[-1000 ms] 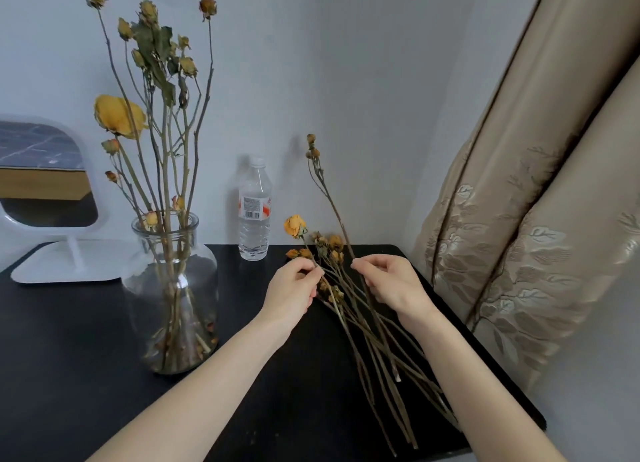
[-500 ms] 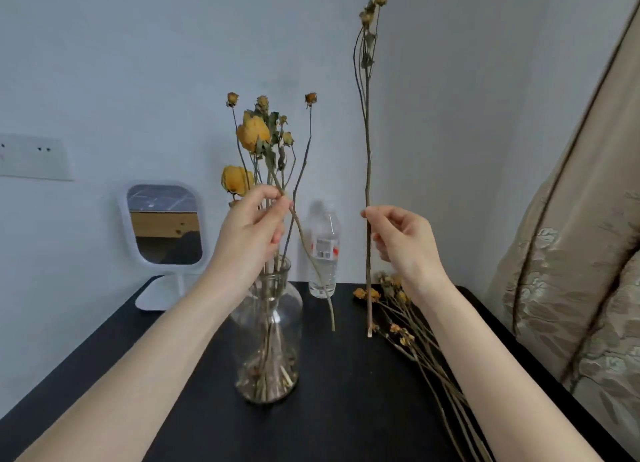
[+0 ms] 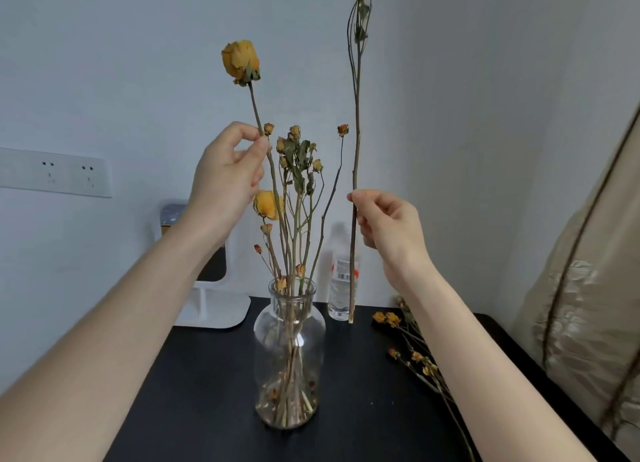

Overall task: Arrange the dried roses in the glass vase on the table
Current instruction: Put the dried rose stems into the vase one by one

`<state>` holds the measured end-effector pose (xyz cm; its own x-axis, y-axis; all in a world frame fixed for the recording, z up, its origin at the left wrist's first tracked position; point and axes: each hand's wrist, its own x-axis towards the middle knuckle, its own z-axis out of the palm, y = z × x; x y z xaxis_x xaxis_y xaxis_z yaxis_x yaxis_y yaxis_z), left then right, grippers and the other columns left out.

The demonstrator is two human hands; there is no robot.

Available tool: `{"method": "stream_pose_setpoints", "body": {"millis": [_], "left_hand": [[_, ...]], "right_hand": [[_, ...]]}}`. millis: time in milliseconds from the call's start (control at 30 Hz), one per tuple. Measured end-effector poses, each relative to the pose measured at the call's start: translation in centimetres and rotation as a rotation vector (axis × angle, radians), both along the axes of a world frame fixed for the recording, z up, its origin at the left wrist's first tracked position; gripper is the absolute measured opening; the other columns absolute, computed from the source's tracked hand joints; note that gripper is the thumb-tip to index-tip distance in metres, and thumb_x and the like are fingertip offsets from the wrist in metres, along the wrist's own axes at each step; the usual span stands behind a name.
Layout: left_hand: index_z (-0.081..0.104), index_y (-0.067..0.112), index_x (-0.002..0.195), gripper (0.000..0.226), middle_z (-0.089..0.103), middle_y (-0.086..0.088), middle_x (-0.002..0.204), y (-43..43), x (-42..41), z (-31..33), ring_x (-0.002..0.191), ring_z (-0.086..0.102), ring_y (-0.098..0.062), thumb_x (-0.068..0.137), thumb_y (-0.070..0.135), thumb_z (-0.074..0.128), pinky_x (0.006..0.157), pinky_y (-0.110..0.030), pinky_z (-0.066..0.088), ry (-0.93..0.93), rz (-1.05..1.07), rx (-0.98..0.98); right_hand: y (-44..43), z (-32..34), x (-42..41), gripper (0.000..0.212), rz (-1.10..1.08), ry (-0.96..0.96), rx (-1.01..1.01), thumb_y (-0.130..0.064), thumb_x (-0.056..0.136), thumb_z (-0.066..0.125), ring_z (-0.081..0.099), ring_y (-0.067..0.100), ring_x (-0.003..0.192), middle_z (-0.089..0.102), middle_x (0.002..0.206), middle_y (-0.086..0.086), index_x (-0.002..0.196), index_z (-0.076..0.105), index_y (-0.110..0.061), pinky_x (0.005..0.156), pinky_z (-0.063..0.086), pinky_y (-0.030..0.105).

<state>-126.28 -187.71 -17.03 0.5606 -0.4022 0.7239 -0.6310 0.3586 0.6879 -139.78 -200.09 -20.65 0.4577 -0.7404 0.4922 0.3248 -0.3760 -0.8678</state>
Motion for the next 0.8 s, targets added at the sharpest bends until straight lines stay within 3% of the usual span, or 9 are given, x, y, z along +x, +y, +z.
{"method": "stream_pose_setpoints", "body": {"millis": [300,400,500,667,733,800], "left_hand": [[0.063,0.019,0.091,0.012,0.047,0.013,0.048,-1.4,0.9,-4.7,0.039,0.041,0.001,0.092,0.025,0.053,0.041,-0.012,0.031,0.049,-0.006,0.179],[0.064,0.025,0.082,0.011,0.057,0.016,0.056,-1.4,1.3,-6.0,0.049,0.048,0.005,0.089,0.027,0.057,0.055,-0.018,0.035,-0.032,0.038,0.265],[0.063,0.03,0.076,0.011,0.054,0.001,0.056,-1.3,1.6,-6.9,0.047,0.042,-0.004,0.087,0.029,0.06,0.054,-0.021,0.035,-0.11,0.084,0.323],[0.064,0.025,0.079,0.006,0.048,0.012,0.038,-1.0,1.4,-6.5,0.039,0.044,0.0,0.085,0.027,0.063,0.052,-0.008,0.038,-0.268,0.131,0.383],[0.064,0.025,0.077,0.007,0.048,0.014,0.037,-1.1,1.2,-6.1,0.038,0.044,0.0,0.084,0.027,0.063,0.059,-0.019,0.045,-0.308,0.132,0.455],[0.065,0.026,0.076,0.007,0.046,0.009,0.037,-1.1,0.8,-5.7,0.036,0.041,-0.002,0.083,0.028,0.064,0.057,-0.024,0.043,-0.337,0.138,0.517]], "right_hand": [[-0.1,-1.0,0.5,0.013,-0.007,0.042,-0.022,-0.02,0.091,0.058,0.041,-0.001,0.041,0.048,0.044,-0.016,0.083,0.068,-0.018,0.043,0.034,0.011],[-0.2,-1.2,0.5,0.014,-0.002,0.043,-0.024,-0.019,0.091,0.057,0.041,-0.001,0.041,0.049,0.044,-0.016,0.082,0.068,-0.019,0.043,0.034,0.01],[-0.2,-1.3,0.5,0.014,-0.01,0.05,-0.023,-0.019,0.091,0.057,0.042,-0.001,0.041,0.049,0.044,-0.016,0.082,0.068,-0.02,0.043,0.035,0.01],[-0.2,-1.7,0.8,0.012,-0.013,0.053,-0.003,-0.019,0.091,0.058,0.041,-0.001,0.041,0.049,0.047,-0.014,0.085,0.069,-0.017,0.043,0.035,0.01],[-0.2,-1.8,0.8,0.012,-0.01,0.056,-0.002,-0.018,0.091,0.058,0.042,-0.001,0.04,0.05,0.046,-0.015,0.086,0.069,-0.016,0.042,0.035,0.01],[-0.2,-1.9,0.9,0.012,-0.006,0.057,-0.004,-0.018,0.091,0.058,0.042,-0.001,0.039,0.05,0.045,-0.014,0.086,0.069,-0.015,0.042,0.034,0.01]]}}
